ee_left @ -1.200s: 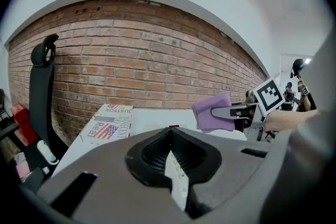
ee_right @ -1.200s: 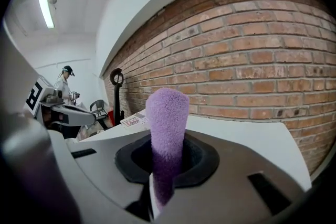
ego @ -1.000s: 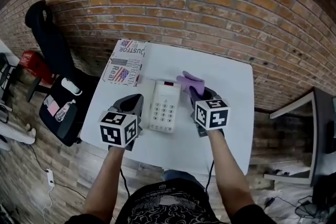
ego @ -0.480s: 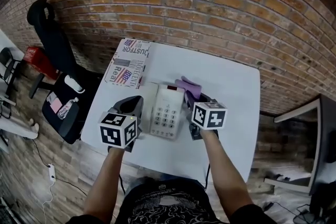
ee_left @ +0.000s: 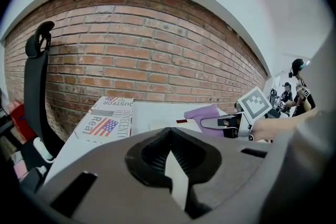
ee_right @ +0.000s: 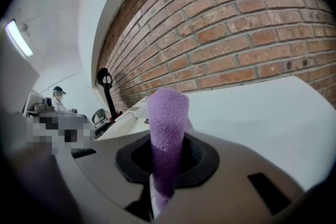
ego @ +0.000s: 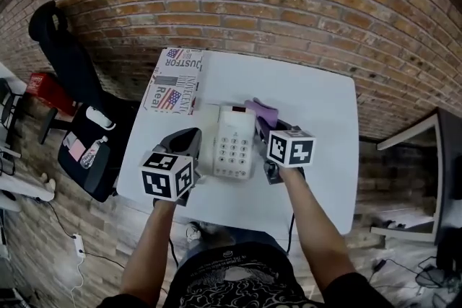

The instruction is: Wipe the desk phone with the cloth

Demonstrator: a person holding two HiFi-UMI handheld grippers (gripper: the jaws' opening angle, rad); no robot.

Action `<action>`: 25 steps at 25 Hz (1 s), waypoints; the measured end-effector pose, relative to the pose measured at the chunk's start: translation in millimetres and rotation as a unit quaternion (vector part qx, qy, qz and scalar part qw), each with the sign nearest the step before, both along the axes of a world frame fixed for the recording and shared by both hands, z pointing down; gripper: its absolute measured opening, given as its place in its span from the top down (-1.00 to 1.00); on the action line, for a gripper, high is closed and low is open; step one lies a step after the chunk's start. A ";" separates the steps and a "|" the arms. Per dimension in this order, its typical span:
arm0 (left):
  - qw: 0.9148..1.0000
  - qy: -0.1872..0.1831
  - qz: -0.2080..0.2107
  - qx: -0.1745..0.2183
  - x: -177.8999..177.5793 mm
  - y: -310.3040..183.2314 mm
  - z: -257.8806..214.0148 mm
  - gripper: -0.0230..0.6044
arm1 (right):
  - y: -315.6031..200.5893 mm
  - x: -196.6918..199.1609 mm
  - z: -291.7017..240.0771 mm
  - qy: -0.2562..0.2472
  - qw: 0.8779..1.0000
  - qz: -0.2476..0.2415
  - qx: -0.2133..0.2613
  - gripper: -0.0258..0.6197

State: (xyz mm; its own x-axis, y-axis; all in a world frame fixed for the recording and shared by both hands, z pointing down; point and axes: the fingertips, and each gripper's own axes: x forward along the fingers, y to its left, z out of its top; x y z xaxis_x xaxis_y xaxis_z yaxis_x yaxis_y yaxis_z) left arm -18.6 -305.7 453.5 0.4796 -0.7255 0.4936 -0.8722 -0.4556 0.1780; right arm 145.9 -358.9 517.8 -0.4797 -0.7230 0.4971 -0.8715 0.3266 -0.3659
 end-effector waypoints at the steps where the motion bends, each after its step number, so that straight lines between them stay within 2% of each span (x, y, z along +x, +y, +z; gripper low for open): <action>1: 1.000 0.000 0.005 -0.001 -0.9 1.8 0.5 0.91 | 2.6 -0.9 0.3 0.000 1.000 0.004 -0.001 0.79; 6: 0.999 0.003 0.032 -0.003 -5.6 11.7 3.6 0.91 | 19.8 -1.4 1.9 0.003 1.000 0.029 -0.003 0.79; 25: 0.995 0.016 0.096 -0.003 -14.3 41.1 4.6 0.91 | 82.2 -15.3 6.6 0.014 0.997 0.071 -0.014 0.79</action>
State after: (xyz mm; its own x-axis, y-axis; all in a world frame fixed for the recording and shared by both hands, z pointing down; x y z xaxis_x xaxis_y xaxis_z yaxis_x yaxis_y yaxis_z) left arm -32.9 -264.6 458.1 0.6241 -0.6159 0.4809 -0.7634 -0.6119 0.2071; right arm 130.6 -276.7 524.5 -0.3580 -0.7682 0.5307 -0.9187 0.1881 -0.3474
